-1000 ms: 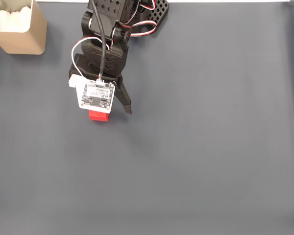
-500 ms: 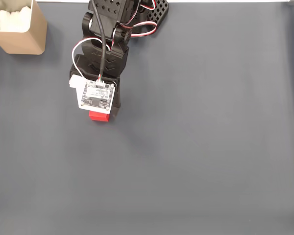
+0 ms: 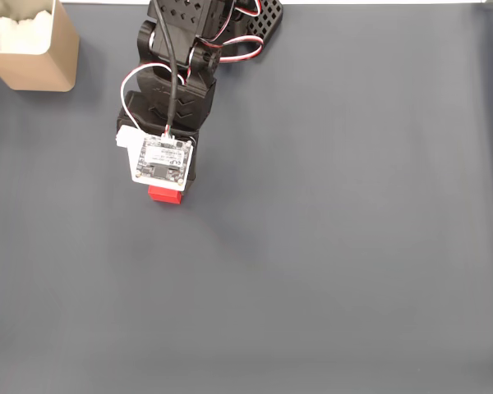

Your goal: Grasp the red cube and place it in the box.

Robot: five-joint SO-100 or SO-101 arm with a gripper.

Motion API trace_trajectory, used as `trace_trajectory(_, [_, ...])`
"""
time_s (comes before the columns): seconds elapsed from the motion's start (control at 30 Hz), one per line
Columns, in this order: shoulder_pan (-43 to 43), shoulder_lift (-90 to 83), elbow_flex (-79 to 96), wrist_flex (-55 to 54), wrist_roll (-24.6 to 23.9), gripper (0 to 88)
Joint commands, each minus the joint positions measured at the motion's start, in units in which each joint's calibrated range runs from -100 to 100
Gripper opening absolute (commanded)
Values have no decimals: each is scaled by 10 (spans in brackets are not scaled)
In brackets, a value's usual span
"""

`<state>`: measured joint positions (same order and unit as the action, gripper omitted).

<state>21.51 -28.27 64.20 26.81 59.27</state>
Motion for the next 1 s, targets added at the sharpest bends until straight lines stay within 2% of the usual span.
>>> trace_trajectory(0.0, [-6,1,-32,5,3,48])
trace_trajectory(0.27, [1,2,-62,52,-2,13])
trace_trajectory(0.57, [16,4,-190,191,-57,0])
trace_trajectory(0.77, [45,-2,-280,279,-82,0])
trace_trajectory(0.97, [96,-23,-324,317,-91,0])
